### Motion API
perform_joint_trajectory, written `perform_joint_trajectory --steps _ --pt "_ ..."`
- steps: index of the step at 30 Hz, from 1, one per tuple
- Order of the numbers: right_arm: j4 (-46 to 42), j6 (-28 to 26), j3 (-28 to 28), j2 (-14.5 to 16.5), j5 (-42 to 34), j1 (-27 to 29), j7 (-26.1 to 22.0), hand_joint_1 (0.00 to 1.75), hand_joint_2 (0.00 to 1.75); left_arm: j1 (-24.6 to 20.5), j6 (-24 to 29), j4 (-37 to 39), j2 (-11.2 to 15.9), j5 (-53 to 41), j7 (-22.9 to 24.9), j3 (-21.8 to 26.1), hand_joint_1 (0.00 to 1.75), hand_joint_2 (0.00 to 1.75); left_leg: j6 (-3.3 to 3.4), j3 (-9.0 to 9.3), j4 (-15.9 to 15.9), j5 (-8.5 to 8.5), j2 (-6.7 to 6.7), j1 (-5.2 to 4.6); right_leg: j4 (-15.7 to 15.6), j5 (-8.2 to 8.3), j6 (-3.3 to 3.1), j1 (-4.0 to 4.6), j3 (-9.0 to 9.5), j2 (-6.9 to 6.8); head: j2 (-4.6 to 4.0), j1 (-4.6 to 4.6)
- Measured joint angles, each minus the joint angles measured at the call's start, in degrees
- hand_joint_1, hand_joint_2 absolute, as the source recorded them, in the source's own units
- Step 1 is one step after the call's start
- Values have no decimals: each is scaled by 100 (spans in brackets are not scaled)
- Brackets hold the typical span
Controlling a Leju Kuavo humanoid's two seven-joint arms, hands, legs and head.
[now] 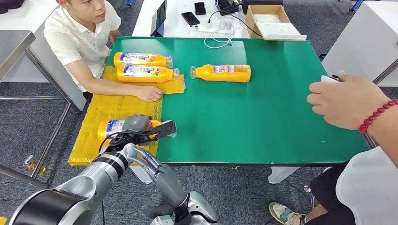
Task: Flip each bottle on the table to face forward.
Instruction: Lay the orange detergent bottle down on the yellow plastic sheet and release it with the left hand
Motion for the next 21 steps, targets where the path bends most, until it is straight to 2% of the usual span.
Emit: perform_joint_trajectory --steps 4,9,13,17,21 --pt "3 -2 58 1 -26 -20 -1 0 0 -18 -523 6 -38 512 -559 112 0 175 0 2 0 0 -3 0 0 0 0 -1 5 -1 0 1" --pt "7 -25 133 0 -62 -44 -1 0 0 -41 -1001 -3 -102 1273 -1268 495 0 175 0 16 0 0 -4 -2 -2 -1 0 -2 19 -2 0 1" --pt "9 -63 186 0 -78 -60 -1 0 0 46 -1020 -45 -190 1660 -1736 817 0 175 0 17 0 0 -3 -2 -2 0 0 -2 19 -2 0 1" --pt "12 -85 216 -1 -85 -69 -1 0 0 112 -996 -104 -272 1875 -2012 1030 0 175 0 17 0 0 -3 -2 -2 0 0 -2 19 -2 0 1" --pt "15 -167 240 -4 -66 -74 -1 0 0 264 -810 -258 -396 2304 -2502 1267 0 175 0 15 0 0 -2 -2 -1 0 0 -2 15 -1 0 1"
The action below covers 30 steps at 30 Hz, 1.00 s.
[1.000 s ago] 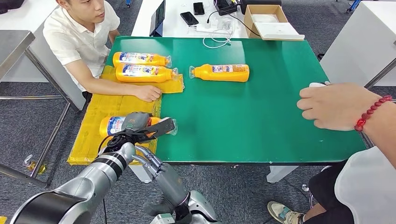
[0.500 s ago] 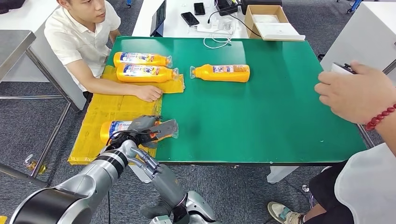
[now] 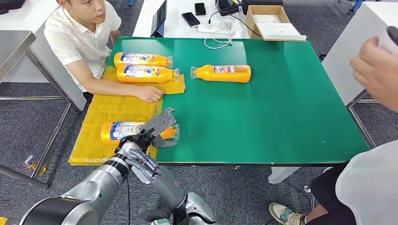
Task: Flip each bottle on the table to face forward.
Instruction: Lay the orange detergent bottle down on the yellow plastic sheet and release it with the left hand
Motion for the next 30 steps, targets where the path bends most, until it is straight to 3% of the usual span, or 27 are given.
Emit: perform_joint_trajectory --steps 9,23,29,30 --pt "-6 -304 118 -41 70 -3 -1 0 0 460 29 -1023 -340 1459 -850 498 0 175 0 -7 0 -1 1 0 -1 0 0 0 -7 0 0 0" --pt "-133 -444 287 -109 85 -3 -1 0 0 1087 182 -2517 -423 2230 -1015 471 0 175 0 -8 0 -1 3 0 -1 0 0 0 -9 1 0 -1" --pt "-244 -658 392 -157 97 -15 0 0 0 1380 293 -3299 -405 3016 -1051 301 0 175 0 -10 0 -1 3 0 0 -1 0 1 -9 1 0 0" --pt "-300 -727 409 -177 92 -11 0 0 44 1483 281 -3531 -386 3170 -1050 237 0 175 0 -11 0 -1 3 0 0 -1 0 1 -9 1 0 0"
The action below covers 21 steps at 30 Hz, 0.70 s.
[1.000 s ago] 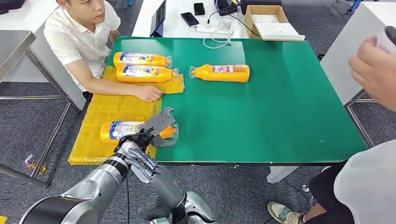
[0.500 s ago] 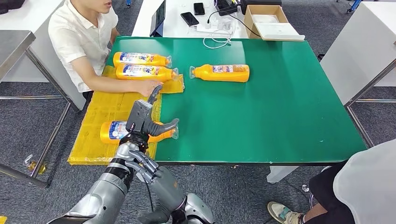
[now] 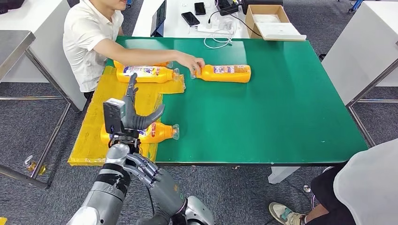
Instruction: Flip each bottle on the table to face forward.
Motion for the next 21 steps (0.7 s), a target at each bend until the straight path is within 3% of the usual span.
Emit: perform_joint_trajectory --steps 3,9,14,21 --pt "-258 -238 42 -82 -15 38 -1 0 175 362 -28 -794 118 297 18 -236 0 175 -1 -2 0 -1 -1 0 -1 -1 0 0 -2 0 0 0" --pt "-1032 -494 33 -332 -128 224 18 0 175 1006 93 -2139 476 382 18 -636 0 175 -2 -5 0 -4 -1 0 -3 -4 -2 0 -9 0 0 -1" --pt "-1399 -593 -112 -455 12 398 91 0 175 1298 56 -2688 664 686 2 -710 0 175 -2 -5 0 -3 2 0 -3 -3 -2 0 -8 1 0 -2" --pt "-1776 -722 -413 -645 234 642 117 0 175 1706 -391 -3342 869 1360 78 -572 0 175 -2 -5 0 -3 1 0 -3 -3 -2 0 -10 1 0 -2"
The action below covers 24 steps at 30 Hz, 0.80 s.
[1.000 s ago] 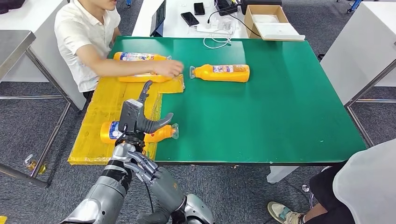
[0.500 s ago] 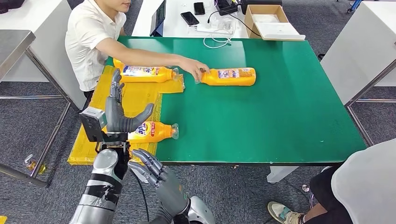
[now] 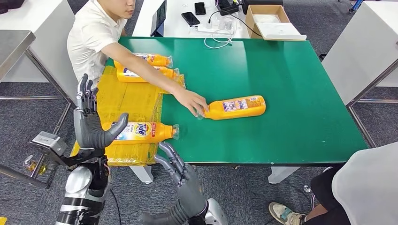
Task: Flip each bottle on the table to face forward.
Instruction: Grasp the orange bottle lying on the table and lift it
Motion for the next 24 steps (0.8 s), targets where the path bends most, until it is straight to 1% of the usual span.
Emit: perform_joint_trajectory --steps 4,8,12,14,17,19,22,24 --pt "-258 -37 -297 -63 379 209 27 0 175 214 -117 -268 53 45 28 13 0 175 0 0 0 -1 1 0 -1 0 0 0 -1 0 0 -1" --pt "-618 -42 -869 -49 1001 568 49 0 175 504 -188 -501 97 -37 29 12 0 175 1 0 0 -3 1 0 -2 -1 -1 0 -2 0 0 -1" --pt "-916 -46 -1336 -37 1221 907 -17 0 175 720 -230 -625 153 -263 24 4 0 175 1 0 0 -4 1 0 -3 -2 -1 0 -2 0 0 0" --pt "-1013 -47 -1526 -42 1251 1047 -48 0 175 799 -198 -632 202 -690 22 -32 0 175 1 0 0 -5 0 0 -4 -2 -1 0 -2 0 0 0" --pt "-1177 -50 -1959 -75 1373 1261 -90 0 175 949 70 -491 305 -1882 -119 -167 0 175 1 0 0 -5 0 -1 -4 -2 -1 -1 -1 0 0 1" --pt "-1285 -51 -2279 -108 1352 1351 -105 0 175 1039 226 -340 356 -2408 -245 -276 0 175 1 0 0 -5 1 -1 -5 -1 -1 -2 -1 0 0 1" --pt "-1425 -51 -2645 -160 1222 1415 -113 0 175 1110 306 -194 405 -2606 -350 -384 0 175 2 0 0 -5 2 -3 -6 0 1 -4 -1 0 0 1" --pt "-1545 -52 -2947 -165 1351 1470 -115 0 175 1138 271 -130 437 -2614 -388 -440 0 175 2 0 0 -5 1 -4 -6 1 2 -5 -1 0 0 1"
